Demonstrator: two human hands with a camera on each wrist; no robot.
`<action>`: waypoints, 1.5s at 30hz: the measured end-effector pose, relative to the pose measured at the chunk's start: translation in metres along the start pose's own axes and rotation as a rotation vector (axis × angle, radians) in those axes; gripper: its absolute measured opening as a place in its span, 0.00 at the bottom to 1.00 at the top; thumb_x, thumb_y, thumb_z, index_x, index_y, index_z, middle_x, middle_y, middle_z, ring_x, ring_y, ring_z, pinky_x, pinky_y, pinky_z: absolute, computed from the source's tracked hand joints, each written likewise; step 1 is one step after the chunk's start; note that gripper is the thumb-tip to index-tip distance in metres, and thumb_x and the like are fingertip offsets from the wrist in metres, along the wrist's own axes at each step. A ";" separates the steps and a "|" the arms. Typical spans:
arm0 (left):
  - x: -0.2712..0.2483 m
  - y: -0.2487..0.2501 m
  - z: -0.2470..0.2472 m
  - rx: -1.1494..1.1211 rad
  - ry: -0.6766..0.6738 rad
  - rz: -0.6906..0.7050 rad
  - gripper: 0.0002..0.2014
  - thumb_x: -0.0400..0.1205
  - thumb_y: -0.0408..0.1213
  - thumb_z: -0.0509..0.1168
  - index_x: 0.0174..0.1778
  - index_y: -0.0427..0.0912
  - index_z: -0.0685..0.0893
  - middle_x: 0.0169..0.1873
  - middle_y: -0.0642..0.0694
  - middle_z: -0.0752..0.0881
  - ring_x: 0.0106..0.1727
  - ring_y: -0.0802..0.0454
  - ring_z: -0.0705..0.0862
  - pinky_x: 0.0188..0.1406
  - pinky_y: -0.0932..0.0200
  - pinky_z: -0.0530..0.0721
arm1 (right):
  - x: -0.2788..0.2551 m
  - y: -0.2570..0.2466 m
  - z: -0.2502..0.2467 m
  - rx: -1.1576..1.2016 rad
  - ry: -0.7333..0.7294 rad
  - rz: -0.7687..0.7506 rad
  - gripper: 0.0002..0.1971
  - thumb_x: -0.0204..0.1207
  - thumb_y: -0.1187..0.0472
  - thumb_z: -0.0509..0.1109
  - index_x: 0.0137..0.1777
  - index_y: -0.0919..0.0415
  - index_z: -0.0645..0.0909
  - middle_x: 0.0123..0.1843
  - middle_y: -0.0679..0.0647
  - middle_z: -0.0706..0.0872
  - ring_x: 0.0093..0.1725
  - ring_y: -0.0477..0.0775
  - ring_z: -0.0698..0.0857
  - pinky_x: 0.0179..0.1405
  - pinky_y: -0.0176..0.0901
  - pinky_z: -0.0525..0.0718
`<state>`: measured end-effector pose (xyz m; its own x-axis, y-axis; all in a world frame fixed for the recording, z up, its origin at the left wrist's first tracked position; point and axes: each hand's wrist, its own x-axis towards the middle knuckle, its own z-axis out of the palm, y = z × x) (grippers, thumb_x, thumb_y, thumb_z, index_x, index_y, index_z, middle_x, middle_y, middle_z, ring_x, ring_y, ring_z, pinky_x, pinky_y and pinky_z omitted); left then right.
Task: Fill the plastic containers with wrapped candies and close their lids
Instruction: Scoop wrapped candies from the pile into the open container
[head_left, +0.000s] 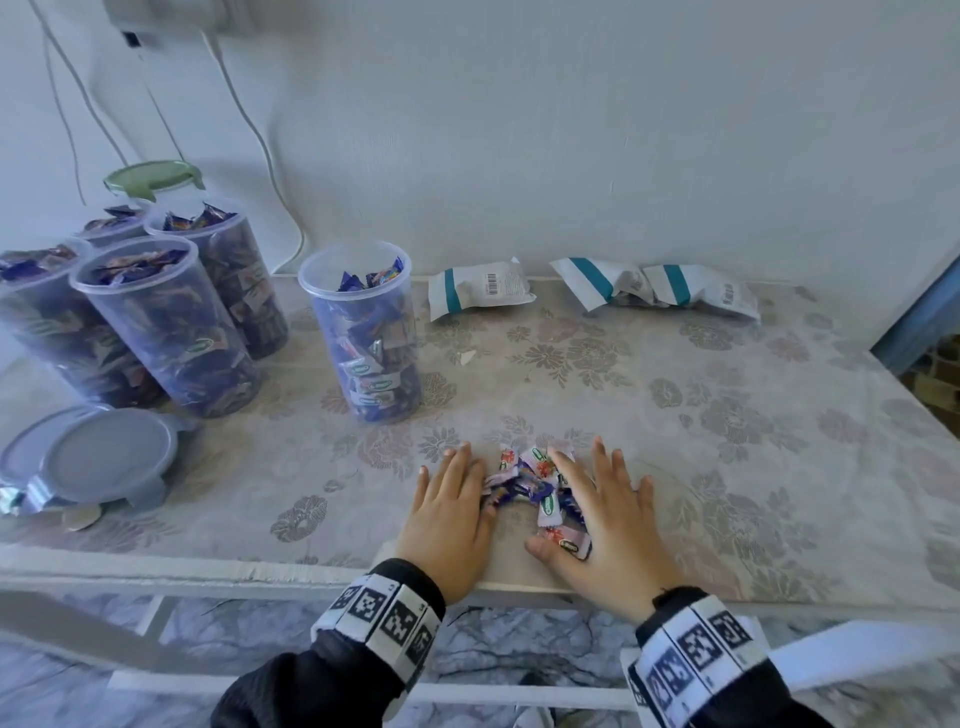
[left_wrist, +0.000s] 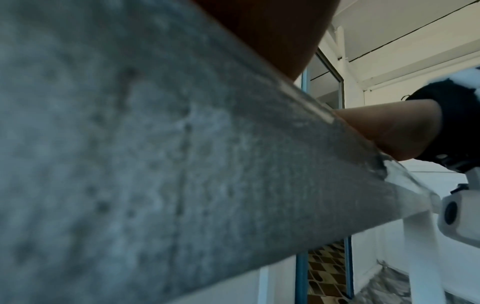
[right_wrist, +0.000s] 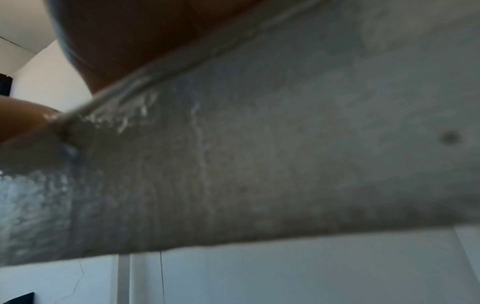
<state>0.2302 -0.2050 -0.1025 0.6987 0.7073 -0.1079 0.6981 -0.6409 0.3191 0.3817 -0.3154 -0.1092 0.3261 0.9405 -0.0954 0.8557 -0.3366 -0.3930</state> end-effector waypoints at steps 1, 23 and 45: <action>0.000 -0.002 -0.001 -0.014 0.012 -0.015 0.26 0.88 0.43 0.45 0.82 0.44 0.48 0.83 0.47 0.43 0.83 0.51 0.40 0.78 0.53 0.34 | 0.004 -0.002 0.001 -0.016 0.000 -0.008 0.45 0.50 0.14 0.29 0.70 0.24 0.25 0.76 0.46 0.21 0.76 0.50 0.24 0.76 0.61 0.29; 0.014 0.004 0.009 -0.015 0.061 0.090 0.29 0.83 0.60 0.41 0.80 0.56 0.57 0.83 0.49 0.46 0.83 0.51 0.40 0.76 0.56 0.32 | 0.025 0.005 0.003 -0.146 0.056 -0.013 0.50 0.50 0.16 0.23 0.78 0.25 0.45 0.86 0.47 0.42 0.83 0.62 0.40 0.73 0.73 0.31; 0.014 -0.002 0.018 -0.147 0.161 0.154 0.38 0.72 0.67 0.39 0.73 0.56 0.73 0.78 0.46 0.65 0.79 0.44 0.59 0.79 0.51 0.54 | 0.028 0.009 0.009 0.041 0.430 -0.251 0.16 0.62 0.48 0.69 0.50 0.45 0.74 0.43 0.53 0.78 0.40 0.57 0.79 0.38 0.44 0.73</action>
<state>0.2414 -0.1994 -0.1212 0.7530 0.6504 0.0998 0.5468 -0.7029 0.4549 0.3953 -0.2915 -0.1243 0.2559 0.8848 0.3895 0.9153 -0.0921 -0.3922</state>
